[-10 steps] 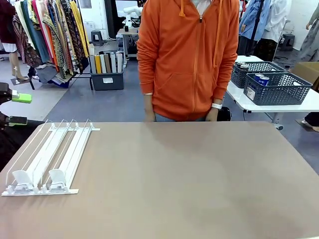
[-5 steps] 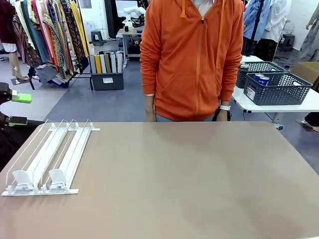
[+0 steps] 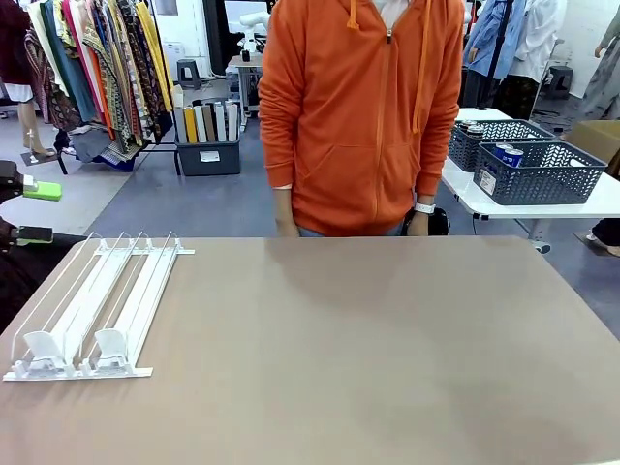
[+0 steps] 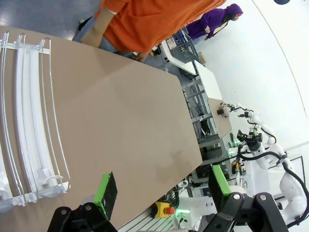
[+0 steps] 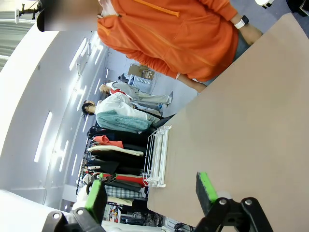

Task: Retrieve and store the cans from the dispenser.
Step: Pick up one can from the Automatic Can Dispenser and place it in the middle of the table.

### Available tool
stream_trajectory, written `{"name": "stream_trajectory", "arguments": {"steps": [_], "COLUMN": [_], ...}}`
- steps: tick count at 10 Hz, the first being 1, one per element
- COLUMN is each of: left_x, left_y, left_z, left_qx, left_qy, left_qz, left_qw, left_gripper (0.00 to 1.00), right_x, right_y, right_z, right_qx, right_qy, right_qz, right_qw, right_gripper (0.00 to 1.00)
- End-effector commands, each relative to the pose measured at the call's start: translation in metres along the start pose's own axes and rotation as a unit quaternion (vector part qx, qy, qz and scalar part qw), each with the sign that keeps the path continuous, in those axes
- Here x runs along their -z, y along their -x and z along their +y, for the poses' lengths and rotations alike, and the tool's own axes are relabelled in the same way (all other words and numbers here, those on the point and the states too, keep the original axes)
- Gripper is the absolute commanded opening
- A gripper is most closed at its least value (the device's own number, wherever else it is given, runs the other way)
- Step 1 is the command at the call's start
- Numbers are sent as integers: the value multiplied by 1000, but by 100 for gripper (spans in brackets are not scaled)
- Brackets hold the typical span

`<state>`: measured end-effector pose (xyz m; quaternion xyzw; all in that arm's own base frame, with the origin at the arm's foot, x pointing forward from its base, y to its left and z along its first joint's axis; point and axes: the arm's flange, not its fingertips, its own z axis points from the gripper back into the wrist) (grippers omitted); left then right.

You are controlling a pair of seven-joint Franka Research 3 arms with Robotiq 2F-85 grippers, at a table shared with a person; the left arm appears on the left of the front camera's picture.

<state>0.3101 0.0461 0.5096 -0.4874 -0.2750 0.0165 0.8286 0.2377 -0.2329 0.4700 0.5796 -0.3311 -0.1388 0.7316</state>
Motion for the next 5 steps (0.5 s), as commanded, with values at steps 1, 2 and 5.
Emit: {"name": "stream_trajectory", "arguments": {"steps": [1,2,5], "left_x": [2,2,2], "left_y": [-1,-1,-1], "left_z": [-1,-1,-1], "left_qx": [2,2,2], "left_qy": [7,7,7], "left_qz": [-5,-5,-5], "left_qw": [1000,1000,1000], "left_gripper": [100,100,100], "right_x": [2,2,2], "right_y": [-4,-4,-4], "right_z": [2,2,2], "right_qx": [-13,-13,-13], "right_qy": [-12,-12,-12], "right_qz": [-8,-8,-8], "right_qw": [1000,1000,1000], "right_gripper": [100,100,100]}}
